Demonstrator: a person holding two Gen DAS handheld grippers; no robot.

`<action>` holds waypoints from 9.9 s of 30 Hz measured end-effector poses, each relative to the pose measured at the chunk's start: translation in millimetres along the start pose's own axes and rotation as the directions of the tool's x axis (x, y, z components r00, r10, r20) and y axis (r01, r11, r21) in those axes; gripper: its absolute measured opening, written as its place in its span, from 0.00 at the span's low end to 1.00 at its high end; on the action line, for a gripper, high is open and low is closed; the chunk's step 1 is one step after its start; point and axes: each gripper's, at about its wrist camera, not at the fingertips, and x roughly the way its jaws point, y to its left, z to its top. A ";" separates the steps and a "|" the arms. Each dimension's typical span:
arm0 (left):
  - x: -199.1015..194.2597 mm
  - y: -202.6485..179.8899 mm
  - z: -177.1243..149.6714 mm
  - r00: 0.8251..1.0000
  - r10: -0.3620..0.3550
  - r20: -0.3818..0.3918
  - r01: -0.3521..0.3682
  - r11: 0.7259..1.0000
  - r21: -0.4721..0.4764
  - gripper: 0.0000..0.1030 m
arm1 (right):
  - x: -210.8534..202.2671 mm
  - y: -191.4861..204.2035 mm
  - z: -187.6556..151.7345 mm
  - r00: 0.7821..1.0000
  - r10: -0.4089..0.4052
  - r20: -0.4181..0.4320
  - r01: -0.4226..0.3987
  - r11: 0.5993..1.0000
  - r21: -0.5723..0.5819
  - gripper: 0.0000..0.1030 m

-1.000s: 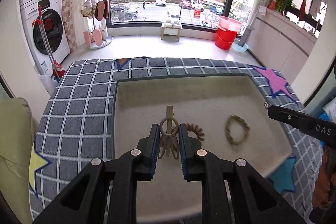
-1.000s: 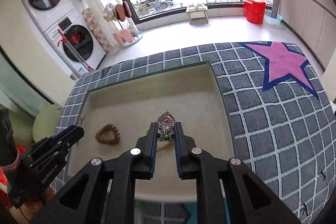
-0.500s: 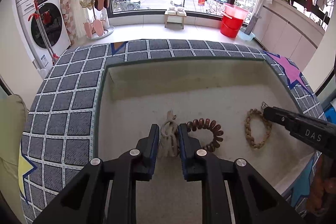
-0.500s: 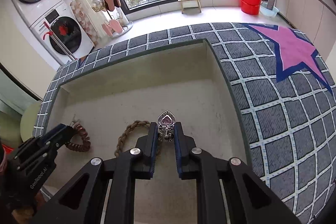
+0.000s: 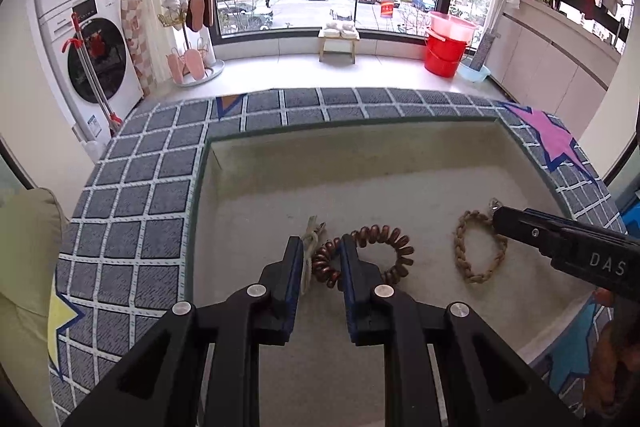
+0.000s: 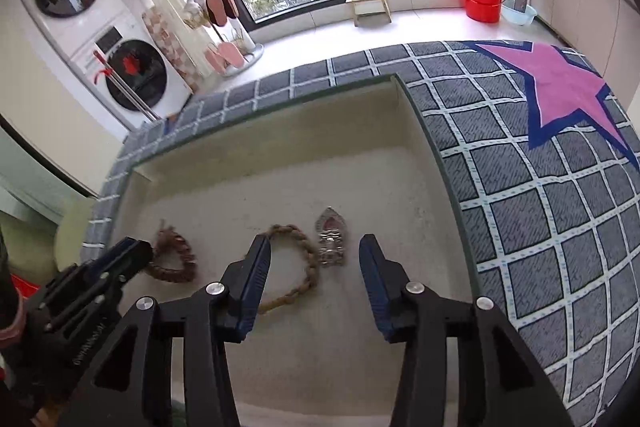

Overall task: Organize jewelry
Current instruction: 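Open the right tool in the tray while the left tool releases the clip, then withdraw both open tools from the tray toward the remaining jewelry, then grasp the pink-yellow bead bracelet with the left tool while the right tool grasps the pink heart pendant, then carry the bead bracelet and heart pendant over the white tray with both tools, then open the right tool over the tray while the left tool releases the bracelet, then withdraw both open tools from the tray toward the green bangle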

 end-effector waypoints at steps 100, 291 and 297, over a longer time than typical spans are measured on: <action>-70.3 51.3 -123.4 0.994 -0.039 -0.106 0.024 0.991 -0.132 0.79 | -109.4 22.2 -209.7 0.980 -0.196 -0.044 0.183 0.962 -0.201 0.50; -116.8 -13.7 -136.8 0.994 0.030 -0.104 -0.043 0.992 -0.121 1.00 | -151.5 -53.0 -154.8 0.994 -0.084 0.072 0.094 0.983 -0.155 1.00; -110.1 -9.3 -135.4 0.994 0.013 -0.112 -0.027 0.992 -0.123 1.00 | -149.3 -48.2 -153.3 0.995 -0.085 0.055 0.093 0.983 -0.156 1.00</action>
